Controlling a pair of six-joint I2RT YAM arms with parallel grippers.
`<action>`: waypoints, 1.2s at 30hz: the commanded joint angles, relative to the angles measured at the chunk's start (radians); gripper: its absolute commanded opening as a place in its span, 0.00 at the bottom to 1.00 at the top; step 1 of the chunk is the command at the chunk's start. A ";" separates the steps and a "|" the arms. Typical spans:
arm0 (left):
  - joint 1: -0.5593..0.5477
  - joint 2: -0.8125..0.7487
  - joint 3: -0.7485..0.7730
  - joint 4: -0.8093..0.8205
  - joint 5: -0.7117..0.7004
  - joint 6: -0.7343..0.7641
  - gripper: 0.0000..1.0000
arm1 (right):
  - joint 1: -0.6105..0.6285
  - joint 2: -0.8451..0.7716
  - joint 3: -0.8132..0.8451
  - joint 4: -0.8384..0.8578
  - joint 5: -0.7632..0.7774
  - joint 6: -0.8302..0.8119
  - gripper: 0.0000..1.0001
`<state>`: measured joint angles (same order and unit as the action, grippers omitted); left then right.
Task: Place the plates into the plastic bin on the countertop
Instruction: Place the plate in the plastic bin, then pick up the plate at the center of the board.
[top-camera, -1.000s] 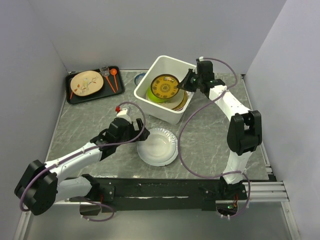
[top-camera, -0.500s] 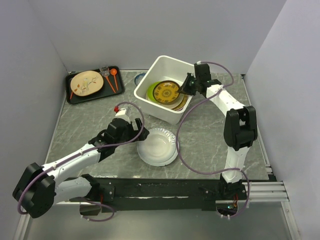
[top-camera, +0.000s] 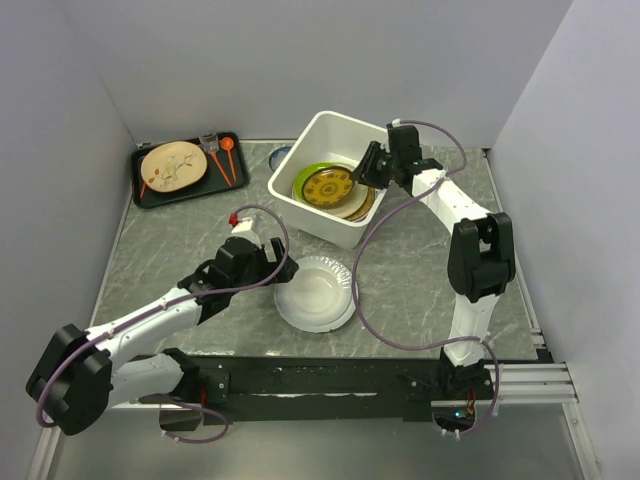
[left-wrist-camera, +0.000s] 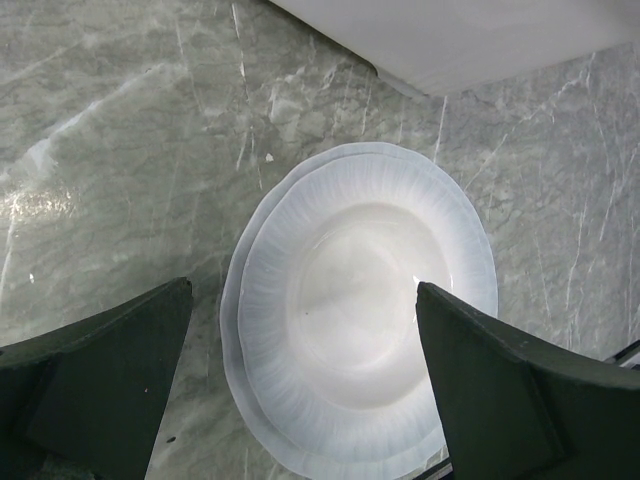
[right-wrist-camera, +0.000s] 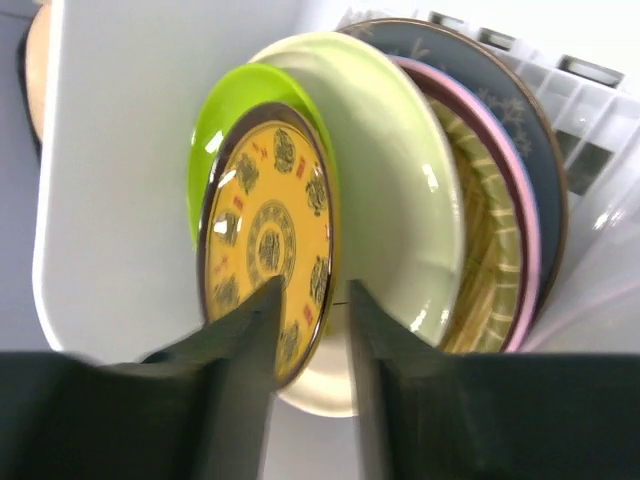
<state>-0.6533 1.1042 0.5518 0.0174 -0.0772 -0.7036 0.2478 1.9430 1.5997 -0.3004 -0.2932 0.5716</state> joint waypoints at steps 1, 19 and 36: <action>0.003 -0.069 -0.021 0.001 -0.027 -0.013 0.99 | -0.010 -0.039 0.017 -0.029 0.029 -0.024 0.54; 0.003 -0.021 -0.023 0.047 0.070 0.029 0.94 | -0.002 -0.375 -0.201 0.095 0.032 0.014 0.64; 0.003 0.131 0.023 0.093 0.136 0.049 0.70 | 0.082 -0.624 -0.656 0.132 -0.018 -0.001 0.54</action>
<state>-0.6533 1.2255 0.5339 0.0490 0.0193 -0.6682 0.3103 1.4002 1.0512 -0.1631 -0.3122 0.5819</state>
